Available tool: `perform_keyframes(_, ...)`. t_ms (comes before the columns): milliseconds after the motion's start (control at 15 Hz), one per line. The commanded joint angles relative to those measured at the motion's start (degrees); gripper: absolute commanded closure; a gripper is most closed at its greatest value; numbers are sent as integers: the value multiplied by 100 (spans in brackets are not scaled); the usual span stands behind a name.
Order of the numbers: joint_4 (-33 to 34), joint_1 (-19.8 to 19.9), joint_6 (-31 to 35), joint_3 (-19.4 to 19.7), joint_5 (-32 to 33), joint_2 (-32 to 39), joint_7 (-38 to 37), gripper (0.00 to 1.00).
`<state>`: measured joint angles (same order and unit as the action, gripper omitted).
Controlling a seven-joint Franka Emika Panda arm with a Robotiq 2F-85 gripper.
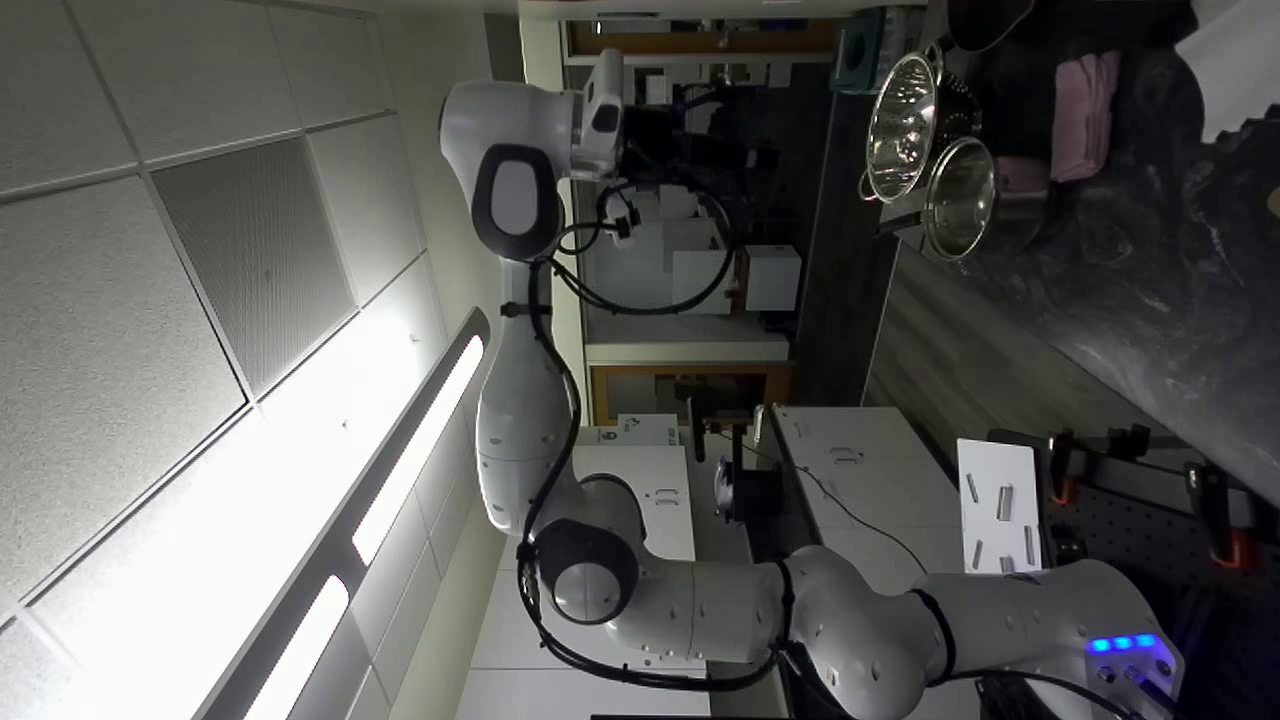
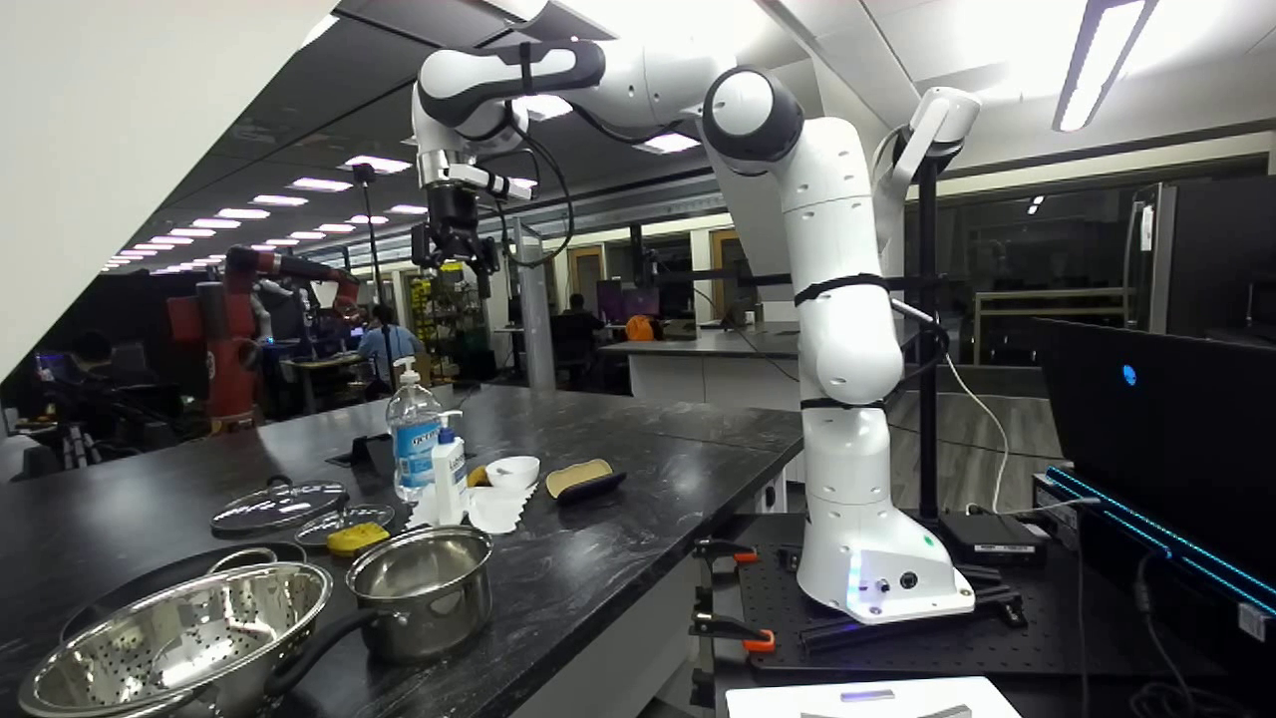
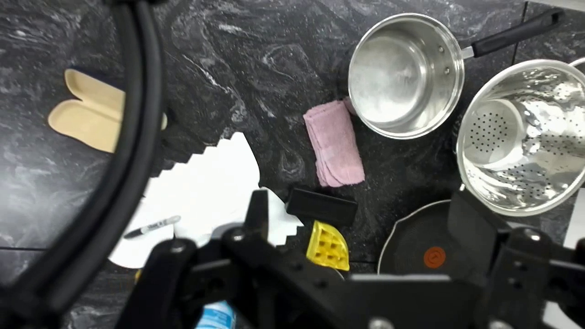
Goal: Push down on the small hand soap bottle
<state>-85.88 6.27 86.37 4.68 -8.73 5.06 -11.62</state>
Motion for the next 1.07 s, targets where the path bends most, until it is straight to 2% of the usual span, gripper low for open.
perform_keyframes(0,-563,-34,-229,74,277,-573,-373,0)
perform_keyframes(467,-1064,-48,-149,32,446,-1024,-435,0)
perform_keyframes(1000,-1174,-83,-36,-16,438,-1049,-395,0)
